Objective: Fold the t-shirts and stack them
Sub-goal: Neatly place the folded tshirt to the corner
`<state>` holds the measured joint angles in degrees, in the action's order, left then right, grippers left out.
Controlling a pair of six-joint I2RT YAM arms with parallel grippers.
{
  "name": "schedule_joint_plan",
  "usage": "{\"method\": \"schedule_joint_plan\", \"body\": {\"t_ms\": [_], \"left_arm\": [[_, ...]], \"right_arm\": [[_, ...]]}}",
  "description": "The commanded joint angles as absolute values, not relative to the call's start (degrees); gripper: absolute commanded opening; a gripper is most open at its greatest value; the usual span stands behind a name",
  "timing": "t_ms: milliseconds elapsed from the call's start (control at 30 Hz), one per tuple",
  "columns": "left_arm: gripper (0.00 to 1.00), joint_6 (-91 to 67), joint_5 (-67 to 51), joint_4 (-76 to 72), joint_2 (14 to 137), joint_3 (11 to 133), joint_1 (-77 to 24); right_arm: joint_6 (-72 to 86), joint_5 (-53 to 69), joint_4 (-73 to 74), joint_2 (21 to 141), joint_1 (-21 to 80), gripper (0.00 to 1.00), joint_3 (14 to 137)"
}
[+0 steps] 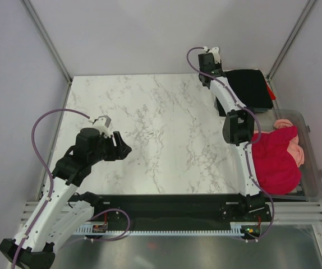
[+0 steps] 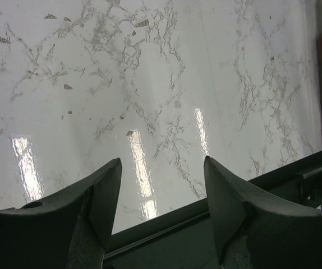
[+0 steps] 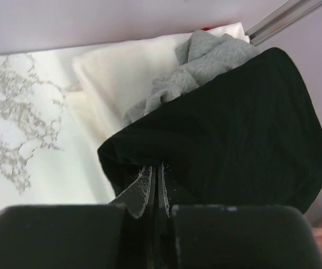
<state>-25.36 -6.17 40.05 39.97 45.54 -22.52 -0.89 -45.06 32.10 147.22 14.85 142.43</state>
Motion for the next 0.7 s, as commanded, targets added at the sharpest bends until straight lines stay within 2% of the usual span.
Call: {"method": "schedule_joint_plan", "body": {"t_ms": [0, 467, 667], "left_arm": [[0.68, -24.87, -6.77, 37.44, 39.64, 44.91, -22.59], [0.68, -24.96, -6.06, 37.44, 40.52, 44.74, -22.5], [0.67, -24.96, -5.8, 37.53, 41.05, 44.74, -22.5]], "right_arm": [[-0.18, -44.92, 27.34, 145.63, 12.31, 0.0, 145.63], [-0.18, -43.07, 4.85, 153.01, 10.99, 0.0, 147.93], [9.57, -35.25, 4.57, 159.17, 7.65, 0.01, 148.97]]}}
